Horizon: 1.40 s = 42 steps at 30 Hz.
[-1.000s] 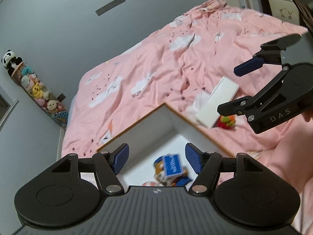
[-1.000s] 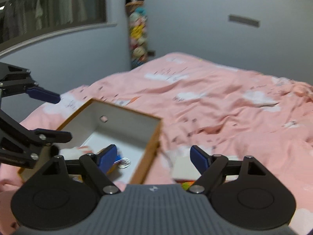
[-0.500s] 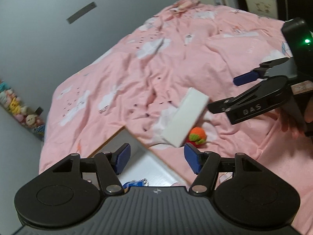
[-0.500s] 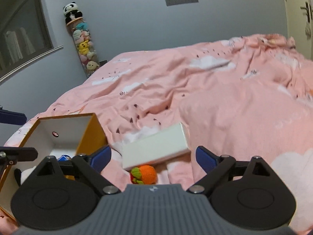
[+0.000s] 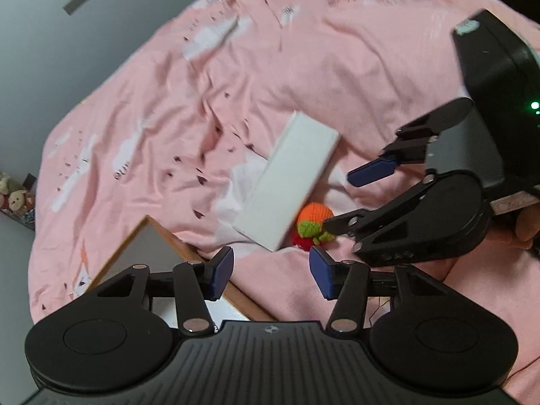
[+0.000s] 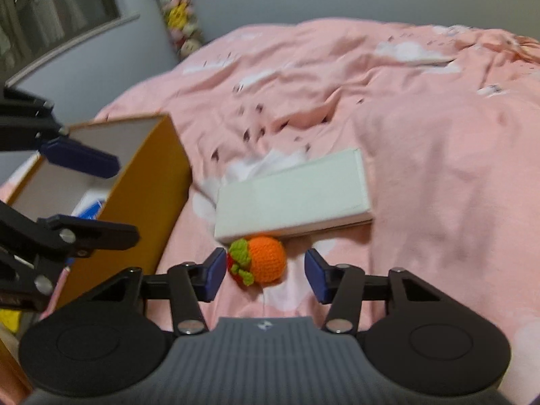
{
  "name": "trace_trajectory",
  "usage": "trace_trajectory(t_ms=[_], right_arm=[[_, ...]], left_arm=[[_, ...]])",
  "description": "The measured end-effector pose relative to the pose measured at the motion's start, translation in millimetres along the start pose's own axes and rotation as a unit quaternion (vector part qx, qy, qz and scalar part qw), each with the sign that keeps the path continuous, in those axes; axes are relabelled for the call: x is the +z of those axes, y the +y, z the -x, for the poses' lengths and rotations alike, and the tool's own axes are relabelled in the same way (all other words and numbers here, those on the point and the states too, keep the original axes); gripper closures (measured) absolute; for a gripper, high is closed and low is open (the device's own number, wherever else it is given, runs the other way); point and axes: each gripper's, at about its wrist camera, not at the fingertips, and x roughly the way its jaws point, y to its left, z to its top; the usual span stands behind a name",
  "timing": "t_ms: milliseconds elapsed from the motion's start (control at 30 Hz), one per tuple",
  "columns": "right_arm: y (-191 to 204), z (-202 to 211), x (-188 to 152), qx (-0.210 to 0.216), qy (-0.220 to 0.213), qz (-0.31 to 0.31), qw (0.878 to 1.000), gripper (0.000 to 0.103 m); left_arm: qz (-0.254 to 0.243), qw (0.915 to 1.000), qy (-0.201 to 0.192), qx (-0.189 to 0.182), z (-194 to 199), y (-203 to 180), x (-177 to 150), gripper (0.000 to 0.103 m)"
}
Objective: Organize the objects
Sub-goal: 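Move both tools to the white box and orange crochet fruit on the bed, then grasp the orange crochet fruit with the right tool while the left tool grasps the white box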
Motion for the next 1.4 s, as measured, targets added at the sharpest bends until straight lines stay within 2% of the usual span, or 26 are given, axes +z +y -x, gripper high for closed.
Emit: trace_trajectory(t_ms=[167,267,567,733,867,1000,1067,1167,1400], right_arm=[[-3.1,-31.1,3.7,0.014,0.045,0.002,0.999,0.05],[-5.2,-43.3,7.2,0.02,0.058,-0.001,0.998,0.053],[-12.7,-69.1,13.2,0.045,0.088,-0.026,0.995,0.054],[-14.0,-63.3,15.3,0.043,0.088,-0.033,0.995,0.056],[-16.4,-36.1,15.9,0.003,0.066,-0.012,0.998,0.057],[-38.8,-11.0,14.1,0.002,0.05,-0.048,0.998,0.057],[-46.5,-9.5,15.9,-0.015,0.054,-0.056,0.997,0.057],[-55.6,-16.3,17.3,-0.026,0.072,-0.068,0.995,0.057],[-69.4,-22.8,16.7,-0.014,0.081,-0.094,0.992,0.057]], left_arm=[[-0.002,0.9999,0.01,-0.005,-18.4,5.0,3.9,0.041],[-0.006,0.9998,0.011,-0.012,-24.7,9.3,5.7,0.042],[-0.035,0.9993,0.011,-0.001,-40.1,11.1,9.6,0.041],[-0.047,0.9989,-0.003,-0.001,-38.7,10.9,10.1,0.041],[-0.05,0.9986,-0.017,-0.008,-38.0,12.7,16.7,0.041],[-0.071,0.9969,-0.026,-0.022,-44.8,13.5,30.2,0.038],[-0.098,0.9945,-0.029,-0.023,-51.7,10.0,36.8,0.031],[-0.138,0.9898,-0.028,-0.02,-65.5,1.2,42.6,0.028],[-0.251,0.9677,-0.013,-0.021,-98.0,-18.7,44.5,0.024]])
